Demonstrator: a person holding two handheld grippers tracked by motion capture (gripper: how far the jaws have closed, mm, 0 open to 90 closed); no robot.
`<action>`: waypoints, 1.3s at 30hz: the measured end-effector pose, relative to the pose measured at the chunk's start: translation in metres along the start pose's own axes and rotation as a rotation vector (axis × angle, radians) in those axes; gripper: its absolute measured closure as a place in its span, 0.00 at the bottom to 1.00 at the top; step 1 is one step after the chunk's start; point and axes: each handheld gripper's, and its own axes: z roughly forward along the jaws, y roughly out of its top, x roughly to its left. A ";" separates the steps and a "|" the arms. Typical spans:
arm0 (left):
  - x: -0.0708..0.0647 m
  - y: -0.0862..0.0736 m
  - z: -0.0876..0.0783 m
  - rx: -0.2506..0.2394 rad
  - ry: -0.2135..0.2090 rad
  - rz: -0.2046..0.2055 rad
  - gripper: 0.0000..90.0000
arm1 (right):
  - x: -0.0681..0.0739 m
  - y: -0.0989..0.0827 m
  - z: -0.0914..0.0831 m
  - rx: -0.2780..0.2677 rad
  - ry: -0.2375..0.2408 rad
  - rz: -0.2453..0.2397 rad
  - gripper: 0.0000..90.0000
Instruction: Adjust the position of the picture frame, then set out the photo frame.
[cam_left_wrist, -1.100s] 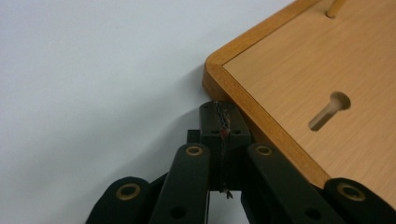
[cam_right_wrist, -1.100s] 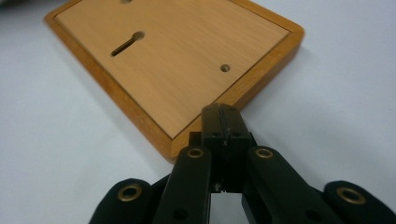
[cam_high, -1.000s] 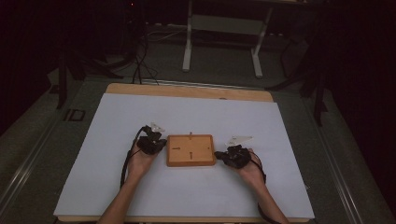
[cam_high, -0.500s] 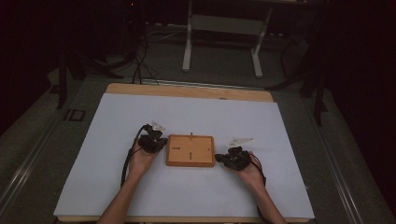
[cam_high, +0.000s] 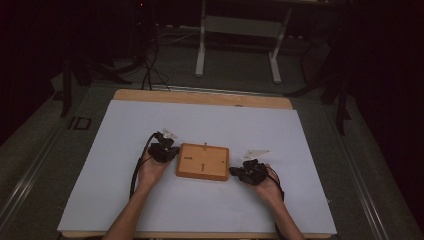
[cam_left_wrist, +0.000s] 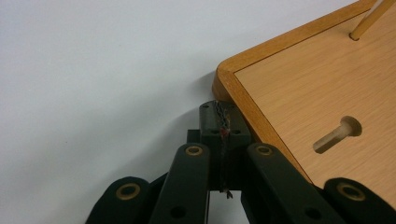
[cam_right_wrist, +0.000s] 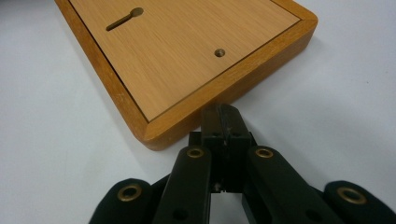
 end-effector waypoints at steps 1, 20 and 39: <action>0.000 0.000 0.000 -0.001 -0.001 -0.001 1.00 | -0.001 0.000 0.000 -0.003 0.005 0.003 1.00; 0.003 -0.002 0.002 -0.035 -0.014 -0.038 0.99 | -0.001 0.000 0.000 -0.004 0.007 -0.001 1.00; -0.012 -0.030 -0.036 -0.108 -0.057 -0.033 0.87 | 0.007 0.041 0.003 -0.085 -0.036 -0.059 0.94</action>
